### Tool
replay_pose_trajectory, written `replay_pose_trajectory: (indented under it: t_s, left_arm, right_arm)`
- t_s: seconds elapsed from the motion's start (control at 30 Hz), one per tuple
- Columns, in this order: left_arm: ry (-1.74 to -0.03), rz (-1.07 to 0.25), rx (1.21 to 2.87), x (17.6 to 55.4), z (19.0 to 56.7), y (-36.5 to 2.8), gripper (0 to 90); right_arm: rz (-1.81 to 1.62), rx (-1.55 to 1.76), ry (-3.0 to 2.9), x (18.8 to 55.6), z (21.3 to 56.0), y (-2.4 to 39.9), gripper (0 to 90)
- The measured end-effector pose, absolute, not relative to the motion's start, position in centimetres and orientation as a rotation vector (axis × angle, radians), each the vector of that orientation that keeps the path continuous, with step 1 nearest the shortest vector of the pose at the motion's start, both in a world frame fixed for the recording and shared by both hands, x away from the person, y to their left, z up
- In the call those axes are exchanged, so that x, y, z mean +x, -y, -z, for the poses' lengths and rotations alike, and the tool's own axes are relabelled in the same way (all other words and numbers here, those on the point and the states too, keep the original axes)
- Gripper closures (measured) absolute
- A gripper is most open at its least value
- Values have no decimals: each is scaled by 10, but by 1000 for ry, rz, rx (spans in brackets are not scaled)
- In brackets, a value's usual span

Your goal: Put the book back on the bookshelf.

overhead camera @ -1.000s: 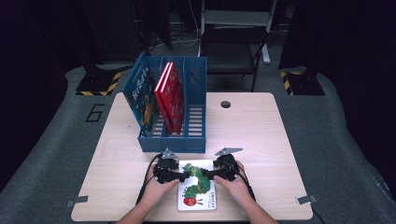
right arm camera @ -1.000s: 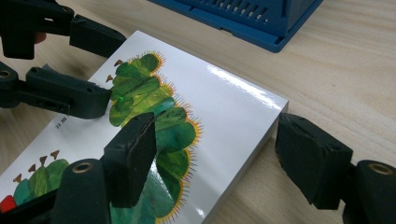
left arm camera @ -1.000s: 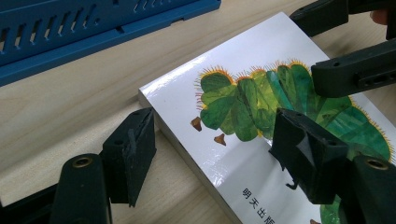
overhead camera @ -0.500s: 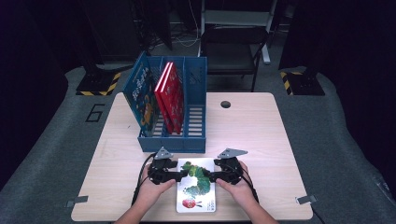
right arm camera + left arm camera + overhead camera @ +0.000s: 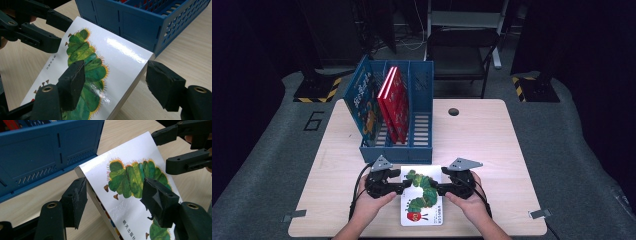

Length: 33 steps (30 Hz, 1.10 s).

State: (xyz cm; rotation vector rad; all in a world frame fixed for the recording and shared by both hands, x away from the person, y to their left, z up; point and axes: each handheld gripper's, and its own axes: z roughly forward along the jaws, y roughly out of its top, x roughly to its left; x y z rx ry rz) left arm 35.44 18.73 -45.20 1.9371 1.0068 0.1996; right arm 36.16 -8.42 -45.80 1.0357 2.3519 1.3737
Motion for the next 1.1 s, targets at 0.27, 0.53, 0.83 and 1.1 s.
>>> replay_pose_trajectory:
  t_s: [0.27,0.53,0.83,1.1]
  left_arm:
    - [-974,-216,1924,349,439,-191,382]
    - [-936,-250,1897,345,425,-195,426]
    - [-915,-307,1901,343,416,-197,487]
    - [-923,-341,1903,341,413,-200,616]
  right_arm:
    - [-1395,995,-2321,356,446,85,314]
    - [-1456,960,-2262,350,433,87,319]
    - [-1503,933,-2228,346,424,87,332]
    - [-1505,914,-2219,346,423,88,340]
